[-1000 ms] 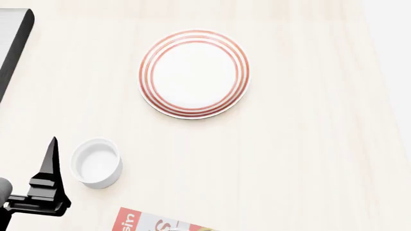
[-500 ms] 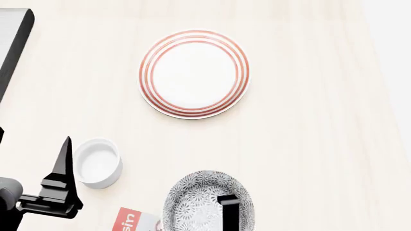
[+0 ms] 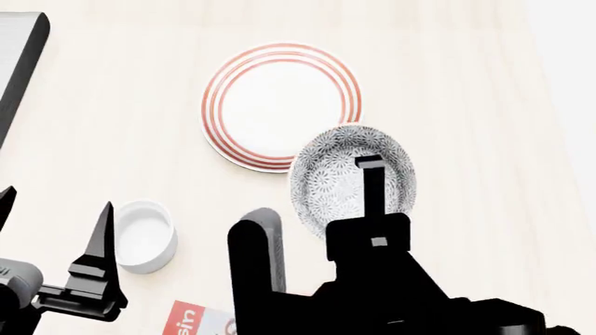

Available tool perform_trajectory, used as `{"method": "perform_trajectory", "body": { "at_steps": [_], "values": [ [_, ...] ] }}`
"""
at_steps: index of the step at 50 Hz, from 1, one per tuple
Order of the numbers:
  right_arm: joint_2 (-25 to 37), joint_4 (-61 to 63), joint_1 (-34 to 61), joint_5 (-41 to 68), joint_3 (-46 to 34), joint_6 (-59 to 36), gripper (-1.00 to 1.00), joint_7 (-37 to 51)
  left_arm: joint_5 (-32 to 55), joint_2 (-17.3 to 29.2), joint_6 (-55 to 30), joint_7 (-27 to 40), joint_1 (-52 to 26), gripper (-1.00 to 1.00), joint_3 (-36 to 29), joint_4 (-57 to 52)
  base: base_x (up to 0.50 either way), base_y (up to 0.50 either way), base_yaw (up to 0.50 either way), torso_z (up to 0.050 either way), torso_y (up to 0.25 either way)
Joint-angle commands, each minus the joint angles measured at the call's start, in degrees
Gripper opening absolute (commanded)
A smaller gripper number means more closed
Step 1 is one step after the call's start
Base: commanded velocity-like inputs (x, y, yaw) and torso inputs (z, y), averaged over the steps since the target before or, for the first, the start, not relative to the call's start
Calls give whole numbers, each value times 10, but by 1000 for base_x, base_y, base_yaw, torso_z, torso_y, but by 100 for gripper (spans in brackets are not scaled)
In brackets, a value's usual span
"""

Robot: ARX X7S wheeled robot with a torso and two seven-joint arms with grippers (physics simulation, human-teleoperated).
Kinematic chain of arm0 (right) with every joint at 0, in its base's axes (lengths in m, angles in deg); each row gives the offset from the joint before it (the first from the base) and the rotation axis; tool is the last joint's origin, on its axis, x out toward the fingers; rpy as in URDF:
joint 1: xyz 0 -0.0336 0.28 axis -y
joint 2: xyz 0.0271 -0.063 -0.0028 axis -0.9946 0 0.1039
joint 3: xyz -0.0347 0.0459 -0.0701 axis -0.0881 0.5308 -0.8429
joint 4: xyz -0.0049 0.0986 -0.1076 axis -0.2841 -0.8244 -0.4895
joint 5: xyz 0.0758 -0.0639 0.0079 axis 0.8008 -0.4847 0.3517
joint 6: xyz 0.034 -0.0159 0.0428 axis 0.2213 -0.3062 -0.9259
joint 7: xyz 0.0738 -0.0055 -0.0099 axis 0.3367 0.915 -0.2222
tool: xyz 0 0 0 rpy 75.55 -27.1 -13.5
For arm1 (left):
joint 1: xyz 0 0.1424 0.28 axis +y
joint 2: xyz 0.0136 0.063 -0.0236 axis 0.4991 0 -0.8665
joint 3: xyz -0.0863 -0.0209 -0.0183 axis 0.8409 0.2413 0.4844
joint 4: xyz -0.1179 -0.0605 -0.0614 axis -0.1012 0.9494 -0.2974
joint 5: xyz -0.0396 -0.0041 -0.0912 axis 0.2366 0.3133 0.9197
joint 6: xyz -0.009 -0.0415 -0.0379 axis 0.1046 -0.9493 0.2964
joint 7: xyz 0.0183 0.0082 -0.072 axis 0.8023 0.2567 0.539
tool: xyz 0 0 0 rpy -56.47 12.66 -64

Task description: Pick the akita bowl on the cookies box and place it on the plate.

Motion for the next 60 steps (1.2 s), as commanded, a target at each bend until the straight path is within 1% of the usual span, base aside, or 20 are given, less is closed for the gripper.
{"method": "perform_trajectory", "body": {
  "at_steps": [1, 15, 25, 36, 41, 50, 60],
  "values": [
    [-15, -98, 50, -158, -105, 76, -100, -72, 1, 2, 1, 0, 1, 100, -1, 0, 0, 0, 0, 0, 0],
    [-44, -194, 53, -191, -98, 125, -100, -90, 2, 4, 3, 1, 2, 100, 0, -1, 0, 0, 0, 0, 0],
    [-67, -293, 35, -202, -69, 200, -100, -108, 2, 6, 5, 1, 5, 100, -1, -2, 0, 0, 0, 0, 0],
    [-122, -450, 4, -237, -47, 290, -100, -115, 3, 6, 8, 1, 5, 100, -3, 1, 0, 0, 0, 0, 0],
    [-138, -469, -4, -245, -41, 301, -100, -106, 3, 7, 11, 0, 9, 100, -4, 0, 0, 0, 0, 0, 0],
    [-170, -538, -17, -266, -41, 341, -100, -109, 4, 6, 13, -1, 9, 100, -5, 1, 0, 0, 0, 0, 0],
    [-217, -654, -46, -282, -21, 407, -100, -102, 6, 7, 17, -3, 10, 100, -5, 3, 0, 0, 0, 0, 0]
  ]
}}
